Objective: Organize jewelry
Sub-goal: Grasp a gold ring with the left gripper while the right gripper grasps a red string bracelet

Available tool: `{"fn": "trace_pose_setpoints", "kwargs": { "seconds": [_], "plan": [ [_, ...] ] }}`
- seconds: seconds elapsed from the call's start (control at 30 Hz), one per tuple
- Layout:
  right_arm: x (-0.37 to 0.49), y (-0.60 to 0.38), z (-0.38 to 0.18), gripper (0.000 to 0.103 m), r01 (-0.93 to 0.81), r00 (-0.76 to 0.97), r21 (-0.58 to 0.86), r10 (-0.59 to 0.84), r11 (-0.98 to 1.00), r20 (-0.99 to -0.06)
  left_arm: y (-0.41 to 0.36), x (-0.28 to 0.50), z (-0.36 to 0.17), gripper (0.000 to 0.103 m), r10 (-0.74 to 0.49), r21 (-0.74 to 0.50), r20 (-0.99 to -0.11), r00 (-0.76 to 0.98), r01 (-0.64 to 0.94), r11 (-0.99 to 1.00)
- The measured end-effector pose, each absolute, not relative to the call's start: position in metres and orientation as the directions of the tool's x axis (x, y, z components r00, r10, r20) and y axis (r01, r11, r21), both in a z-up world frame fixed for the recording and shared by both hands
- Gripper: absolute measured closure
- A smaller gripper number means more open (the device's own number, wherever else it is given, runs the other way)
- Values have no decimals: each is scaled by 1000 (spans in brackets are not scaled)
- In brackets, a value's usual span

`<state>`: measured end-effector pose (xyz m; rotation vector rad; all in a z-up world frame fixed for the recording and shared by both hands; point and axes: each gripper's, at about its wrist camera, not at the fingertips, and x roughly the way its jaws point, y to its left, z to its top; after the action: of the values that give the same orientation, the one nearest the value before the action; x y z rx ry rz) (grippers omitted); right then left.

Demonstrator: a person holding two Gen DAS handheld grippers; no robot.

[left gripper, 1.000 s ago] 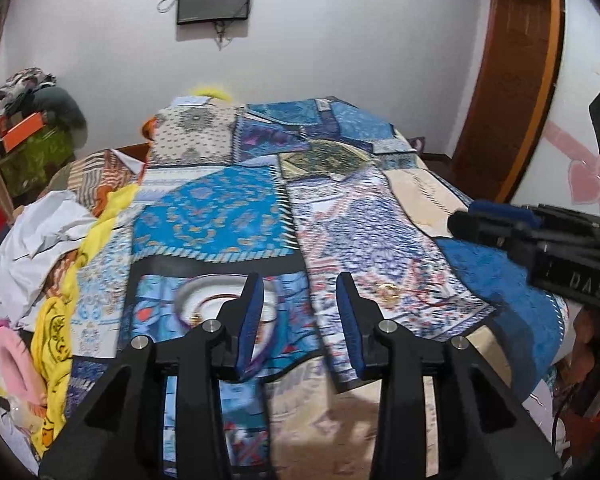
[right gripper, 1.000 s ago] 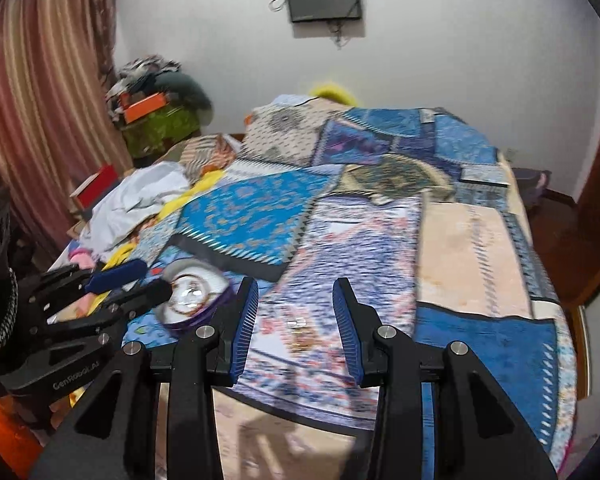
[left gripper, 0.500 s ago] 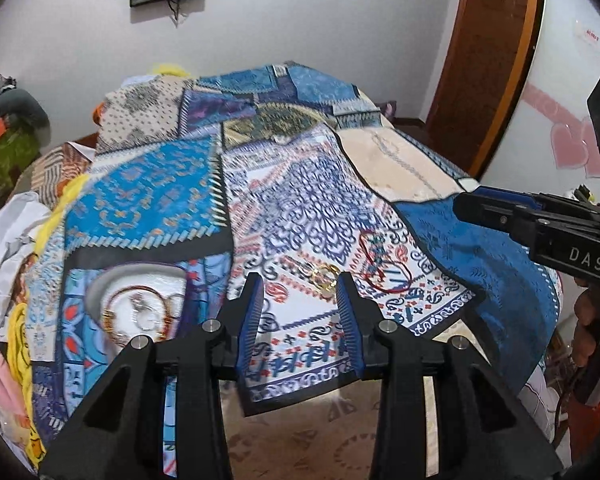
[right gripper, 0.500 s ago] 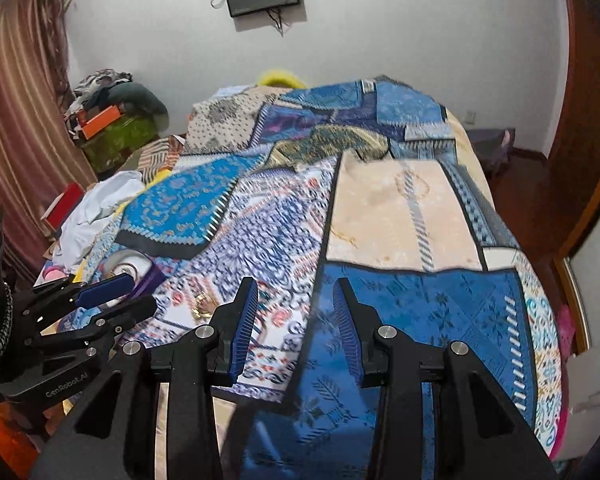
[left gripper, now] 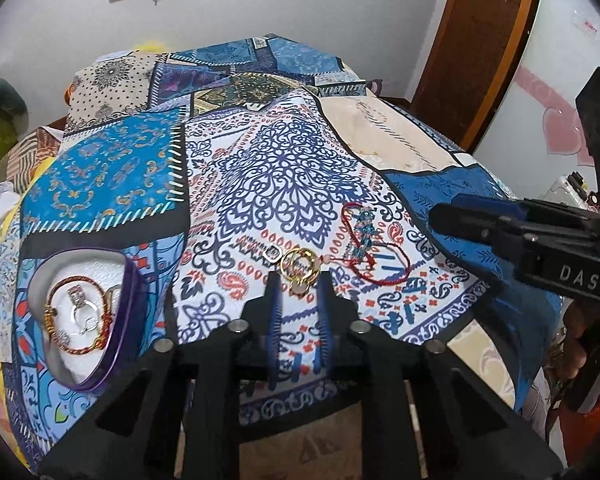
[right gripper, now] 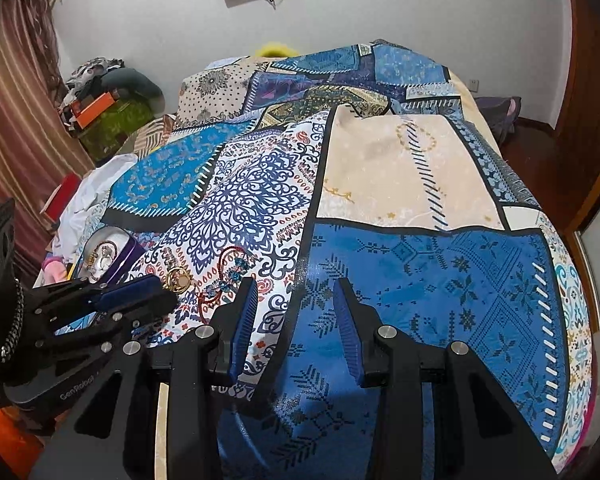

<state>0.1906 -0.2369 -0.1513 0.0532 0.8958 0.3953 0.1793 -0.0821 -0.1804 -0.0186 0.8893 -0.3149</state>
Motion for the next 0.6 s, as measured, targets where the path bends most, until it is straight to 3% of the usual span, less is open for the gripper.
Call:
{"fn": "trace_pose_setpoints", "kwargs": {
  "seconds": [0.6],
  "plan": [
    [186, -213, -153, 67, -376, 527, 197, 384, 905, -759, -66, 164, -161, 95, -284, -166, -717, 636, 240, 956]
  ]
}}
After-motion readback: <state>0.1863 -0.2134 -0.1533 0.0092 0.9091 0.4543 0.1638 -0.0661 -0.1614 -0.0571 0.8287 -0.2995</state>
